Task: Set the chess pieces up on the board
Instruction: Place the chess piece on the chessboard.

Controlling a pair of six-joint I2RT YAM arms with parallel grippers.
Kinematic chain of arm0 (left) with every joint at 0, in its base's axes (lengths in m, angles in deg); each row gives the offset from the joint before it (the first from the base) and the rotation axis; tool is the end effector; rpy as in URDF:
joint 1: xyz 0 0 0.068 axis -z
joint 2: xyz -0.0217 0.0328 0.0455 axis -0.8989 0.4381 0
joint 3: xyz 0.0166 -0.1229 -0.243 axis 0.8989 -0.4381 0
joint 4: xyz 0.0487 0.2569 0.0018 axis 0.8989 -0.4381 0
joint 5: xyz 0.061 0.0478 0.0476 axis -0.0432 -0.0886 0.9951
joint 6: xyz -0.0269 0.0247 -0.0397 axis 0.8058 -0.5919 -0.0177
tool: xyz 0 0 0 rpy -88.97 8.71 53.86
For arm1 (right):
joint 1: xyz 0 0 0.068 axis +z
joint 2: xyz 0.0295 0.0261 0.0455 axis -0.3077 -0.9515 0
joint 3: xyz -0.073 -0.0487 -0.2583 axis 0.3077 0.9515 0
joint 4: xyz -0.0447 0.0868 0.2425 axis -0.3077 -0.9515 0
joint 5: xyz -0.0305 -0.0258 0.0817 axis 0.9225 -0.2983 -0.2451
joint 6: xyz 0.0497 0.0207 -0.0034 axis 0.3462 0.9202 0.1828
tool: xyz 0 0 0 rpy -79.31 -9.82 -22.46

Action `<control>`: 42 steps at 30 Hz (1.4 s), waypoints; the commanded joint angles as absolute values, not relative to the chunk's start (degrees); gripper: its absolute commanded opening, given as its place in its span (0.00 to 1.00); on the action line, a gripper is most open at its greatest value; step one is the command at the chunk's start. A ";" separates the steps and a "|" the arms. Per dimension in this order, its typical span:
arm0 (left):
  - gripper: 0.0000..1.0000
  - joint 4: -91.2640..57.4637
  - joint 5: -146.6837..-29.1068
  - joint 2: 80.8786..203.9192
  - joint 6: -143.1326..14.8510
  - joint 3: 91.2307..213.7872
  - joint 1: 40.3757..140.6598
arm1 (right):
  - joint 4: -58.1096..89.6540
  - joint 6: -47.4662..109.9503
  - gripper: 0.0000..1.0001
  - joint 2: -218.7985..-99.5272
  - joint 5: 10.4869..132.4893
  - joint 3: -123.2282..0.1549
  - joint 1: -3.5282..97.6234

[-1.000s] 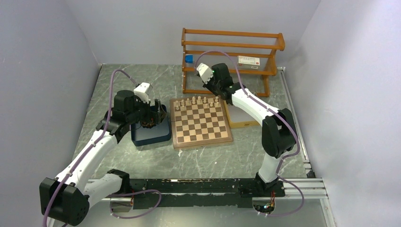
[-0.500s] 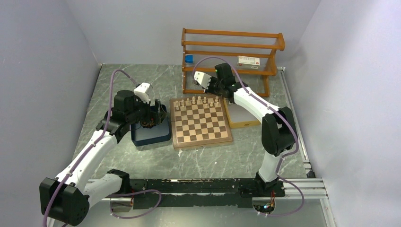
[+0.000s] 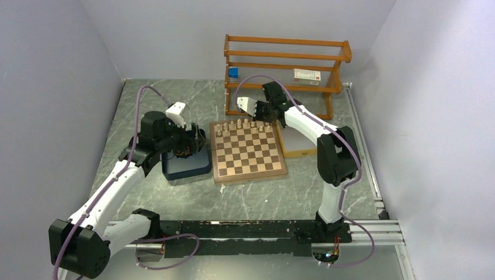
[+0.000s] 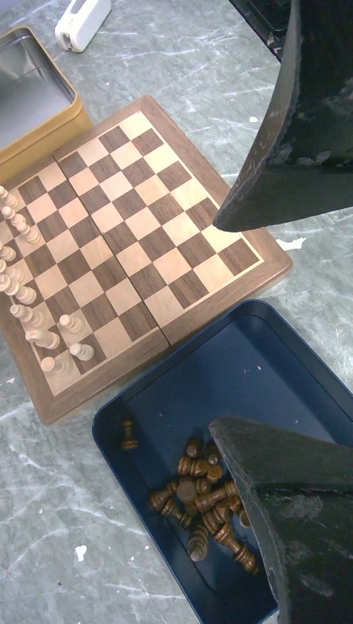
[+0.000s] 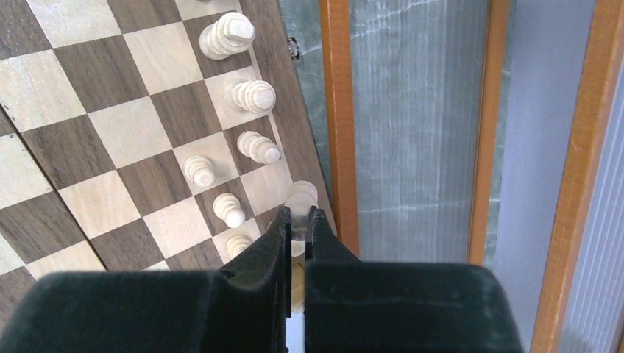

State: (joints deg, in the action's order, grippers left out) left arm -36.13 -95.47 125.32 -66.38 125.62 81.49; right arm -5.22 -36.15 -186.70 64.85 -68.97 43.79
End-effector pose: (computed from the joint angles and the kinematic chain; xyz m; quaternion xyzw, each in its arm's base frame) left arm 0.2138 -0.0775 0.2869 0.1294 0.8515 -0.2307 0.4528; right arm 0.3785 0.1933 0.2325 -0.6656 0.6420 0.0023 0.3805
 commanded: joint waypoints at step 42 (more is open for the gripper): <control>1.00 -35.18 -97.92 125.69 -67.12 125.78 81.24 | -25.21 -45.33 0.12 -199.00 62.05 -85.08 42.14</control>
